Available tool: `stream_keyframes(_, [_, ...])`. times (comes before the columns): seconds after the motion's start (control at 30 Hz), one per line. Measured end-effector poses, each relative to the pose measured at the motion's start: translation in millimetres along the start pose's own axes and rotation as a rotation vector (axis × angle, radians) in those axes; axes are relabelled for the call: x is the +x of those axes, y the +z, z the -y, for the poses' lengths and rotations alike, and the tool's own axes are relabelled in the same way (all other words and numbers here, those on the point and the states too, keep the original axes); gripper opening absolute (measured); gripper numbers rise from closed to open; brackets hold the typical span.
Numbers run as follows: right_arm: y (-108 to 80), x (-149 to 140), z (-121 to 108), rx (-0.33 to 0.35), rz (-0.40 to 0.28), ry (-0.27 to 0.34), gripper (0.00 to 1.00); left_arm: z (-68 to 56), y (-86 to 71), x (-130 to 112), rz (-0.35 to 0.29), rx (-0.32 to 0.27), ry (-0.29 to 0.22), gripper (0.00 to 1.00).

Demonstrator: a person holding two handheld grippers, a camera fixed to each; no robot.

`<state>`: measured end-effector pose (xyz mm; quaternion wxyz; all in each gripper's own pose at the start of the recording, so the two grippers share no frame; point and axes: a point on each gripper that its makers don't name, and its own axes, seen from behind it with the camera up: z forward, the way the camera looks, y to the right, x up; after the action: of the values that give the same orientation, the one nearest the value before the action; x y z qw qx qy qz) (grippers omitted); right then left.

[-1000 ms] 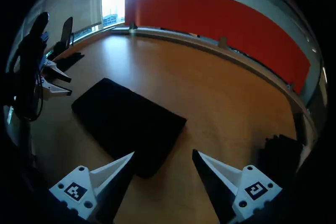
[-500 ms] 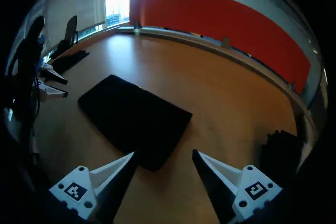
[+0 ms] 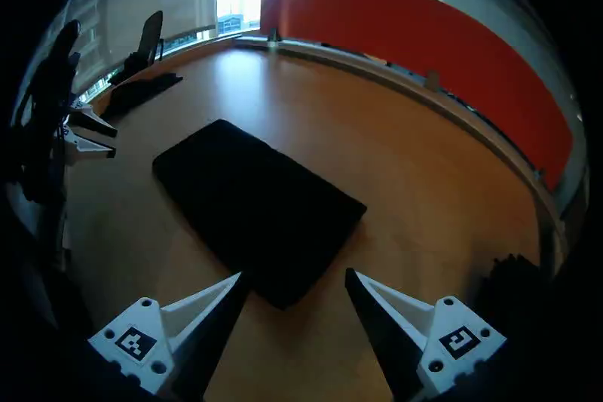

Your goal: Fold towel

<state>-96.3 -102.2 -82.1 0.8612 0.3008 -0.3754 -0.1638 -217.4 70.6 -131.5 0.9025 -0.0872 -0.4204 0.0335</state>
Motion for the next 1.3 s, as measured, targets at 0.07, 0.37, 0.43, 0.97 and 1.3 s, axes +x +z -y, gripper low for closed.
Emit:
stream_keyframes(0.07, [0.6, 0, 0, 0.009, 0.003, -0.005, 0.97, 1.7, -2.9, -4, 0.002, 0.007, -0.009, 0.77])
stream_keyframes(0.37, [2.8, -16, 7, 0.059, 0.052, -0.026, 0.9, 4.0, -15.7, -15, 0.003, 0.023, -0.05, 0.77])
stream_keyframes(0.43, [3.6, -21, 9, 0.071, 0.068, -0.027, 0.86, 4.0, -18.8, -17, 0.004, 0.023, -0.058, 0.77])
stream_keyframes(0.97, [5.2, -35, 12, 0.124, 0.128, -0.031, 0.39, 8.4, -32.1, -29, 0.005, 0.032, -0.068, 0.77])
stream_keyframes(1.3, [5.0, -36, 14, 0.158, 0.134, -0.048, 0.1, 9.9, -33.5, -29, 0.001, 0.033, -0.065, 0.77])
